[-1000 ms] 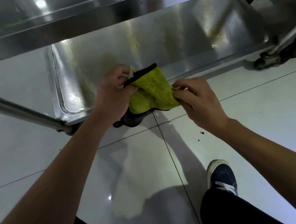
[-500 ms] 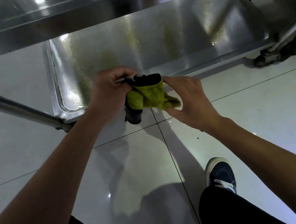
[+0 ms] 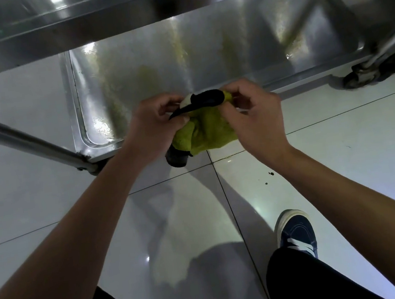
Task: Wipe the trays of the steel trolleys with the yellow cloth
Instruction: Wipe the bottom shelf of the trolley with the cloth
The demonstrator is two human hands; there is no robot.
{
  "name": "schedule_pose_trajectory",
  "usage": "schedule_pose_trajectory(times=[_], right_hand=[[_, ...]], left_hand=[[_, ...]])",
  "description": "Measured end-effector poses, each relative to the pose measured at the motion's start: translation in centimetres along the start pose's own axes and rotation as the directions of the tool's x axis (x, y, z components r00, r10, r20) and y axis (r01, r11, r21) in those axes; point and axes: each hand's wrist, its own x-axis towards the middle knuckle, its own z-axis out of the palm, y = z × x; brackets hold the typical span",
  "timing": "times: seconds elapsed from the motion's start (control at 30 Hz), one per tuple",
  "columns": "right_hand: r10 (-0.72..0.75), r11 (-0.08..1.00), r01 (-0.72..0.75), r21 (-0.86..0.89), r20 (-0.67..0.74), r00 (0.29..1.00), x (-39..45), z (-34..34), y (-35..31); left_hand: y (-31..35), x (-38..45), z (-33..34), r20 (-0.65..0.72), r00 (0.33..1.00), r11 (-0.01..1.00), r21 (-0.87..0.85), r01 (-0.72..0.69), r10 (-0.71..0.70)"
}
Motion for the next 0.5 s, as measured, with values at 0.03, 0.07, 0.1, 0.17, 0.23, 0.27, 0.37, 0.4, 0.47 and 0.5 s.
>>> schedule_pose_trajectory(times=[0.03,0.07,0.1,0.17,0.23,0.27,0.37,0.4,0.47,0.5], right_hand=[[0.016,0.999,-0.015,0.034,-0.009,1.000,0.3,0.0,-0.3],[0.027,0.997,-0.026,0.067,-0.012,1.000,0.5,0.0,-0.5],[0.031,0.995,-0.030,0.093,-0.011,0.999,0.6,0.0,-0.8],[0.027,0.993,-0.026,0.112,-0.004,1.000,0.6,0.2,-1.2],[0.025,0.994,-0.024,0.109,-0.009,1.000,0.4,0.1,-1.2],[0.015,0.995,-0.013,0.102,-0.014,1.000,0.4,0.0,-1.0],[-0.054,0.998,0.054,0.037,-0.003,0.999,0.1,-0.8,-0.4],[-0.076,0.997,0.076,0.020,0.001,0.997,-0.1,-1.1,-0.2],[-0.085,0.996,0.085,0.004,0.005,0.996,-0.5,-1.4,0.0],[-0.066,0.998,0.066,0.010,0.003,0.998,-0.6,-1.5,0.1]], left_hand=[[-0.2,-0.1,0.0,0.013,0.999,0.999,0.023,0.029,-0.029],[-0.5,-0.2,0.1,0.035,0.997,0.996,0.071,0.060,-0.062],[-0.8,-0.3,0.1,0.064,0.993,0.988,0.125,0.091,-0.100],[-1.2,-0.5,0.2,0.126,0.978,0.973,0.181,0.143,-0.167],[-1.3,-0.5,0.2,0.124,0.973,0.972,0.160,0.172,-0.192],[-1.2,-0.5,0.2,0.101,0.978,0.976,0.135,0.170,-0.184],[-0.1,-0.5,0.0,0.030,0.990,0.986,0.101,0.132,-0.135],[0.1,-0.5,-0.1,0.016,0.993,0.986,0.125,0.111,-0.114],[0.5,-0.7,-0.3,-0.002,0.999,0.977,0.208,0.053,-0.054],[0.7,-0.8,-0.4,-0.010,1.000,0.966,0.259,0.023,-0.021]])
